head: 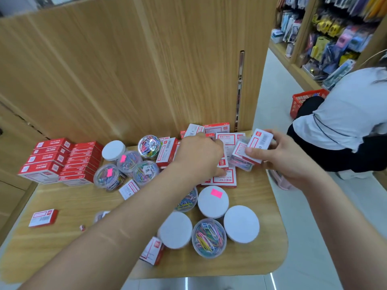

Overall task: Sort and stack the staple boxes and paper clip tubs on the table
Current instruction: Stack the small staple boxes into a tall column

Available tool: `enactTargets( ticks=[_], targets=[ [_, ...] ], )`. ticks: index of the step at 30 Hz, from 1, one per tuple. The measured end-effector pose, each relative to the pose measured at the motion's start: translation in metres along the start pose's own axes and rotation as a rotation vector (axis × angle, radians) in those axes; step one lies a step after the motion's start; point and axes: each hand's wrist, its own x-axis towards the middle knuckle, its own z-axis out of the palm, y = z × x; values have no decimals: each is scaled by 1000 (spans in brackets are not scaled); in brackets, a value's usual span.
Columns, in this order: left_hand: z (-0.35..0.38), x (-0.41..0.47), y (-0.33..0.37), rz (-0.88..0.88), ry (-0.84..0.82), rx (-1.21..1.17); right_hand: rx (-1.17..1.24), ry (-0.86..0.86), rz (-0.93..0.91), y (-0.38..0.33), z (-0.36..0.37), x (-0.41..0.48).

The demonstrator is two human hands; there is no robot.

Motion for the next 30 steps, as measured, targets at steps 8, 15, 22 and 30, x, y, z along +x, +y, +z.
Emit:
enactTargets(
  ticks=[8, 15, 22, 30],
  targets=[
    [1, -3, -8, -41, 304, -66, -136, -246, 105, 2, -13, -25],
    [-8, -11, -34, -606, 352, -1270, -256, -169, 43, 6, -5, -30],
    [-16, -43, -35, -618, 157, -1775, 136, 37, -25, 10, 7, -34],
    [-23, -67, -40, -546, 163, -1727, 424, -173, -54, -23, 20, -43]
  ],
)
